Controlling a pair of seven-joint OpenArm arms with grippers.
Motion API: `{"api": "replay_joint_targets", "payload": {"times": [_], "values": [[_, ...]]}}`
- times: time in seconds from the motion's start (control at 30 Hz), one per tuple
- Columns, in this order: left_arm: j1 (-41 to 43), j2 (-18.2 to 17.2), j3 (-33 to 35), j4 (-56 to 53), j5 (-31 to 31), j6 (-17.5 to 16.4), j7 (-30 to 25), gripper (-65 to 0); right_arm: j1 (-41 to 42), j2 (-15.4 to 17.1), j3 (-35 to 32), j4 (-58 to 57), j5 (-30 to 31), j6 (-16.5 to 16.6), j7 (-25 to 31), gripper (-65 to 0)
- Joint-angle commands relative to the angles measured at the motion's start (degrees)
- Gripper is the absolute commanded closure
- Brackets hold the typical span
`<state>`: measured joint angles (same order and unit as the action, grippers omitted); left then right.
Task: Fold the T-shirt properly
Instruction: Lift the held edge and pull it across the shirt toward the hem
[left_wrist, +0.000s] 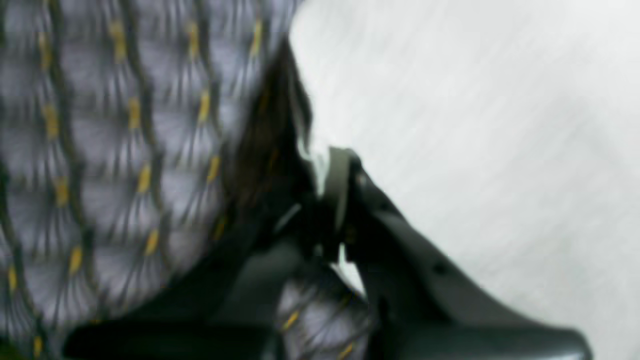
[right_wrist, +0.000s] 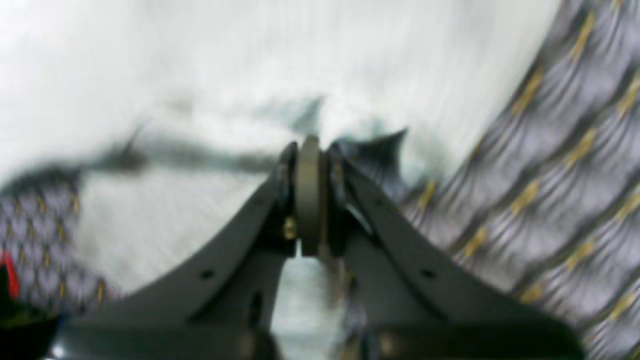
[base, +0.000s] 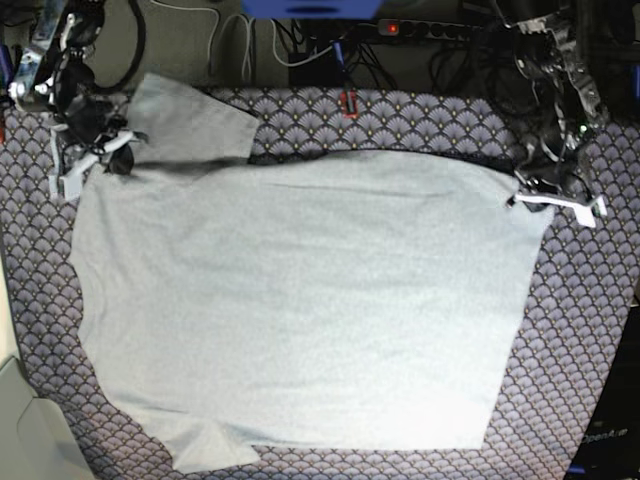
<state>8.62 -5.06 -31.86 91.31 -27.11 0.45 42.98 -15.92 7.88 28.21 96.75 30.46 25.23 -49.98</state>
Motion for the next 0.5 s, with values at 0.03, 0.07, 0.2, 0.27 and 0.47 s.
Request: {"api": "replay_joint_targets", "payload": {"times": [0.03, 0.07, 0.2, 0.27, 0.47], "values": [[-2.3, -1.0, -0.1, 1.4, -0.4, -0.3, -1.1, -0.6, 1.9, 2.1, 0.2, 1.1, 1.0, 0.0, 0.7, 0.0], [-3.4, -1.7, 0.0, 1.0, -0.4, -0.3, -1.1, -0.6, 2.9, 2.6, 0.2, 1.1, 1.0, 0.0, 0.8, 0.0], [-8.8, -2.4, 0.3, -2.6, -0.4, -0.3, -1.1, -0.6, 8.3, 4.6, 0.0, -0.4, 0.9, 0.0, 0.7, 0.0], [-11.6, -2.5, 0.3, -5.6, -0.4, -0.3, -1.1, -0.6, 11.6, 6.1, -1.8, -2.0, 0.9, -0.2, 0.7, 0.0], [-18.1, -2.6, 0.3, -12.4, -0.3, -0.6, -1.4, -0.6, 19.5, 9.2, -5.7, -9.7, 0.8, -0.3, 1.2, 0.0]]}}
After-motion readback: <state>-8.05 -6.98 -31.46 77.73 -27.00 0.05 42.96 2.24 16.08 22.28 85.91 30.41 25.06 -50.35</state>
